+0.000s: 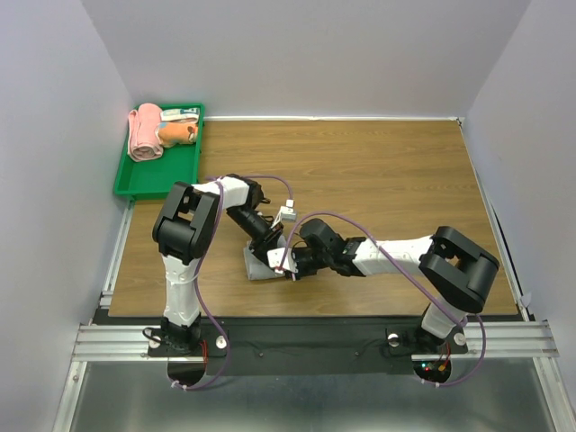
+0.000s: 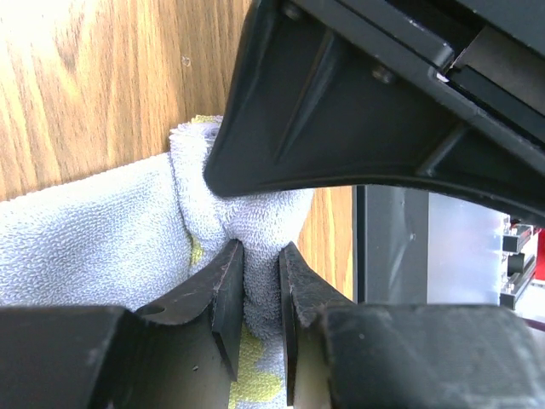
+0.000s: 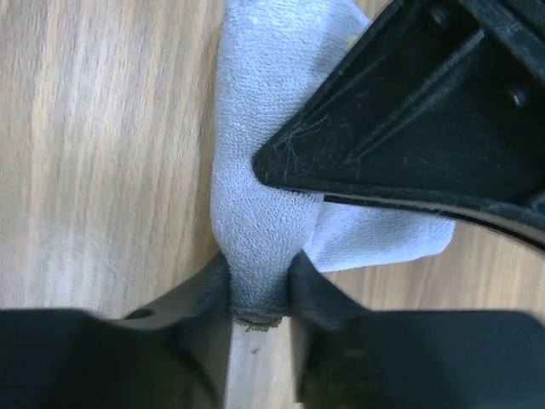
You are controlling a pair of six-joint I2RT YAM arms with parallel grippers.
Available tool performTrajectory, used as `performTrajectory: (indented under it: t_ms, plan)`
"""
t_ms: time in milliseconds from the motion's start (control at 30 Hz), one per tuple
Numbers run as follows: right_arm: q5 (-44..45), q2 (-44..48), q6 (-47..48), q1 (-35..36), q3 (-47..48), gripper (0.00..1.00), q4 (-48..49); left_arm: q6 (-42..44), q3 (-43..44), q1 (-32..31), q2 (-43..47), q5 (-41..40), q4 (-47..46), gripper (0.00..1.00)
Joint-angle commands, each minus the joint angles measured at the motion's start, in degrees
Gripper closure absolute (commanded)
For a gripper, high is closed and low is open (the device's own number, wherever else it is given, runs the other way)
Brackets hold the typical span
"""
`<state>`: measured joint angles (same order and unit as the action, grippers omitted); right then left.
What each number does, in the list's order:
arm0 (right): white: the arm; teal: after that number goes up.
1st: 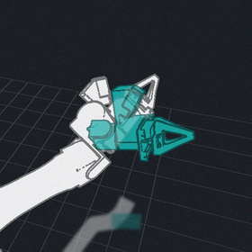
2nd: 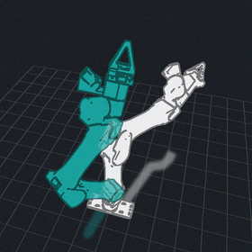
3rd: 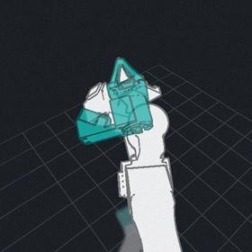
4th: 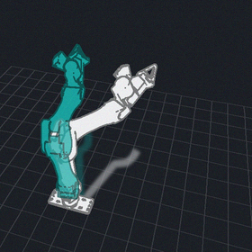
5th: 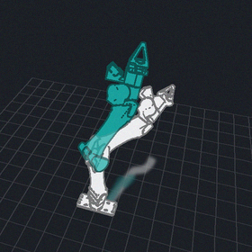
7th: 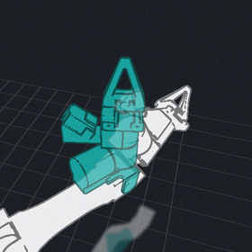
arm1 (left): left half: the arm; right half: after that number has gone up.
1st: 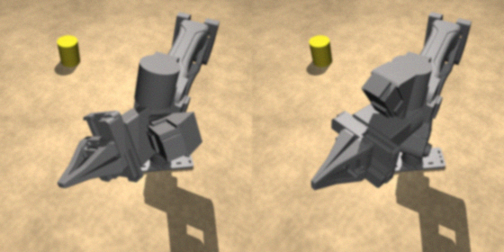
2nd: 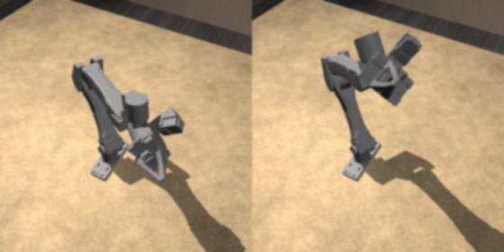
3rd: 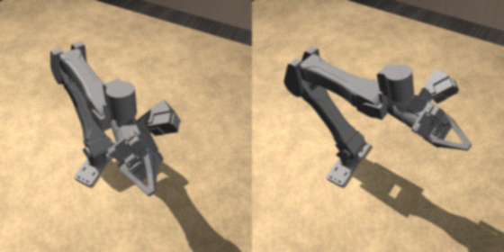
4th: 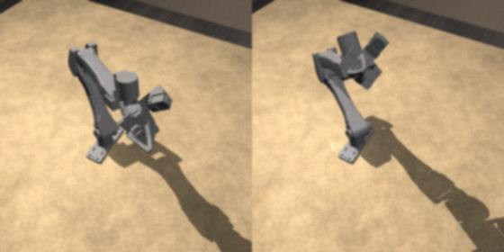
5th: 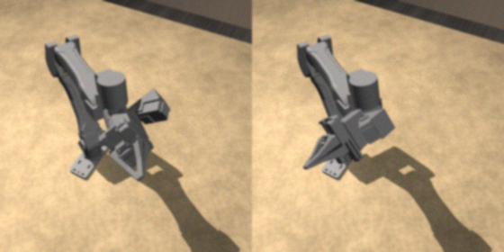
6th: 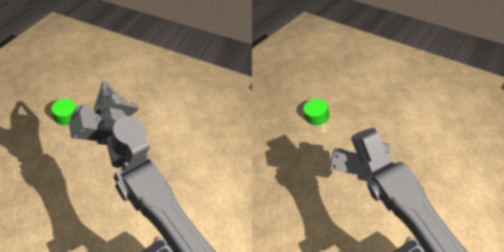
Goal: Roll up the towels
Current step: Roll the towel
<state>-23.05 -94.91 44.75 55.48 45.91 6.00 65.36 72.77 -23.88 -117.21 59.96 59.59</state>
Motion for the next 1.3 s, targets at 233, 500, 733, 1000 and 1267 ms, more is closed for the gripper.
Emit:
performTrajectory:
  t_ms: [233,500,733,1000,1267]
  plan:
    - [-4.7,-0.1,-2.4,0.4,0.1,0.99,-5.8,1.1,0.7,2.5,8.0,-9.0,-6.3,0.53]
    - [-1.1,0.3,-2.8,0.4,-0.6,0.99,-11.4,1.1,3.4,7.3,12.0,-6.1,-1.1,0.50]
    - [0.5,-3.9,-4.7,0.4,4.1,0.99,-15.0,-9.1,-2.1,8.9,11.8,-12.0,-9.8,0.64]
    - [0.6,-3.6,-7.3,0.5,5.9,0.99,-18.2,-18.9,-2.9,8.8,6.7,-18.0,-19.8,0.78]
    - [-9.9,-6.1,-15.1,0.5,12.9,0.99,-29.2,-21.2,1.5,8.3,0.2,-17.9,-20.6,0.83]
